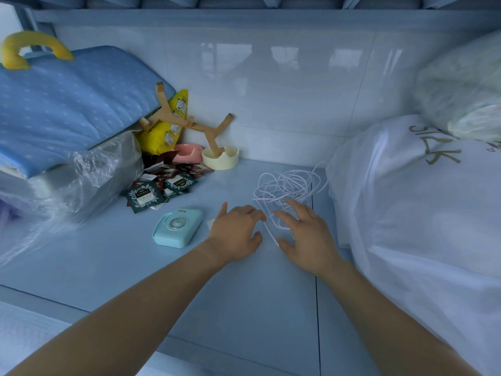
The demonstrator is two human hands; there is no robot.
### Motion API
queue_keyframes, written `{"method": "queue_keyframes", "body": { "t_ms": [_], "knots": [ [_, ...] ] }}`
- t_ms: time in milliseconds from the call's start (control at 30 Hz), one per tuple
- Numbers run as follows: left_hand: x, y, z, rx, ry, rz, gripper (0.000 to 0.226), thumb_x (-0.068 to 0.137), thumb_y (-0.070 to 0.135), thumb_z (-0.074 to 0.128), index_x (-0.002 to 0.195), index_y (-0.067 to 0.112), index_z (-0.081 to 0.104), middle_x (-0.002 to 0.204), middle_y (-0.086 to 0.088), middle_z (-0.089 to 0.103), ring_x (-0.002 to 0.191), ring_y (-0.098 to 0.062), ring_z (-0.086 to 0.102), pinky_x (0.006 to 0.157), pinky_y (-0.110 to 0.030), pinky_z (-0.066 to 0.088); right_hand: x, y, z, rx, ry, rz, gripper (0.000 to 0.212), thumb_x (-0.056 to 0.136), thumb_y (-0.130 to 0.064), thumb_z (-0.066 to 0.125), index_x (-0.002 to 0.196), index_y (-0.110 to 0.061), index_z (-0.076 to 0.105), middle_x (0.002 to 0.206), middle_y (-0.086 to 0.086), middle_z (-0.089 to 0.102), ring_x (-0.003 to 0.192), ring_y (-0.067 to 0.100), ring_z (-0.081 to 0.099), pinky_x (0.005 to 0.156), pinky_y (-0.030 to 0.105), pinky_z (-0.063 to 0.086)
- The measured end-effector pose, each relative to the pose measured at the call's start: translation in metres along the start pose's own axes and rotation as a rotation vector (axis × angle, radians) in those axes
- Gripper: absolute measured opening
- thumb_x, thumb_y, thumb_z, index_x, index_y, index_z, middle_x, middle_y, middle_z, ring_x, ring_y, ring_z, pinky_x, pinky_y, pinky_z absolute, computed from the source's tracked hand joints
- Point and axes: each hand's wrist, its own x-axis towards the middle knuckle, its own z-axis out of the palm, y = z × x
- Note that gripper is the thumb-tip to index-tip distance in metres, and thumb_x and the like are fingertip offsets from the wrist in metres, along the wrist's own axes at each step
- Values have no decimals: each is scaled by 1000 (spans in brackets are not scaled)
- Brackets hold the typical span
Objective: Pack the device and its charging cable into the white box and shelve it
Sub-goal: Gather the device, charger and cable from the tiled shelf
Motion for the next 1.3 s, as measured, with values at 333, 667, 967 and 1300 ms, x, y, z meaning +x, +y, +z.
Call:
{"method": "queue_keyframes", "body": {
  "t_ms": [333,667,967,1300],
  "knots": [
    [-14,-24,3,84,-183,-41,47,92,36,39,138,28,34,151,-1,27,139,-19,21,112,-52,9,1,-10,11,-187,-124,116,53,86,-49,45,137,-39,34,146,-8,35,133,17,28,102,48,24],
    [-29,-61,-8,174,-178,107,51,94,47,29,142,30,27,150,-5,29,137,-20,27,111,-50,11,9,-58,23,-161,-100,98,47,86,-34,46,133,-36,41,139,-11,43,129,15,34,100,43,25],
    [-34,-102,-13,119,-160,212,50,94,48,30,141,32,30,148,-3,34,135,-19,30,112,-45,11,13,-95,34,-166,-47,158,50,85,-28,47,134,-35,41,140,-12,42,130,13,34,103,38,24],
    [-15,-90,-14,-15,-114,216,56,90,45,41,138,18,32,146,-1,35,133,-20,32,111,-51,16,7,-105,32,-32,92,211,63,73,-36,68,132,-26,47,148,2,30,132,23,33,100,38,36]
  ]
}}
